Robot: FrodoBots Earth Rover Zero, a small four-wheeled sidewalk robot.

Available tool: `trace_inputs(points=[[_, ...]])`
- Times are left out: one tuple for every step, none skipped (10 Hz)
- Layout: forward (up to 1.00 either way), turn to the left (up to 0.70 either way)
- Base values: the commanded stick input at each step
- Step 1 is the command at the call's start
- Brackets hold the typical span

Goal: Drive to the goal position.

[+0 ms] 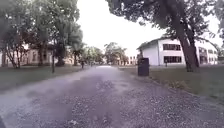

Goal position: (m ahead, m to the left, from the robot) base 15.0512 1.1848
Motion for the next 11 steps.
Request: trace_inputs(points=[[0.45,0.00],[0.45,0.00],[0.45,0.00],[0.45,0.00],[0.25,0.00],[0.03,0.00],[0.08,0.00],[0.14,0.00],[0.19,0.00],[0.24,0.00],[0.30,0.00]])
